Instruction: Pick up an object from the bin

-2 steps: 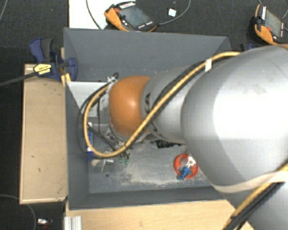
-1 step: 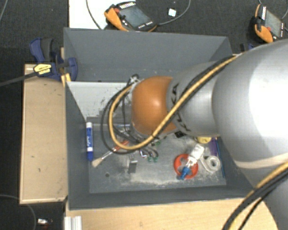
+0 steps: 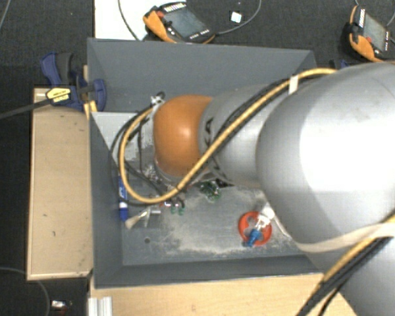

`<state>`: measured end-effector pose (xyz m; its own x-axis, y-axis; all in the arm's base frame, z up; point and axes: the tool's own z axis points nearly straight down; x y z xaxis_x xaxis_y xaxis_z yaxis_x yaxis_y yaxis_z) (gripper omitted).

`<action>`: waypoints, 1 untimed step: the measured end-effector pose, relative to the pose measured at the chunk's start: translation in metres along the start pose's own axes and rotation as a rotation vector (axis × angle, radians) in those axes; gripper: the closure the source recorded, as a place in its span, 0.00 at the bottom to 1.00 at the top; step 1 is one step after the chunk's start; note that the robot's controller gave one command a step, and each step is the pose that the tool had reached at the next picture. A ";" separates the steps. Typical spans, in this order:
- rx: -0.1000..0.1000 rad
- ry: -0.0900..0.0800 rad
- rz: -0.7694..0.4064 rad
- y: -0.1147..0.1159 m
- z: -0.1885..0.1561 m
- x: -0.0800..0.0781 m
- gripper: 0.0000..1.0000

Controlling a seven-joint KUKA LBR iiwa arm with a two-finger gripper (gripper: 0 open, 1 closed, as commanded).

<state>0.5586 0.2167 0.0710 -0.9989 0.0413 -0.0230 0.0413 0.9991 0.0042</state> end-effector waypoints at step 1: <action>0.010 0.009 -0.077 -0.137 -0.001 0.046 1.00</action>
Offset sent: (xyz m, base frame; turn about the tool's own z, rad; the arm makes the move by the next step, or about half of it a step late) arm 0.0000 0.0000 0.0000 0.0000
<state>0.5067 0.0819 0.0702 -0.9993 -0.0358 -0.0143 -0.0357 0.9993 -0.0070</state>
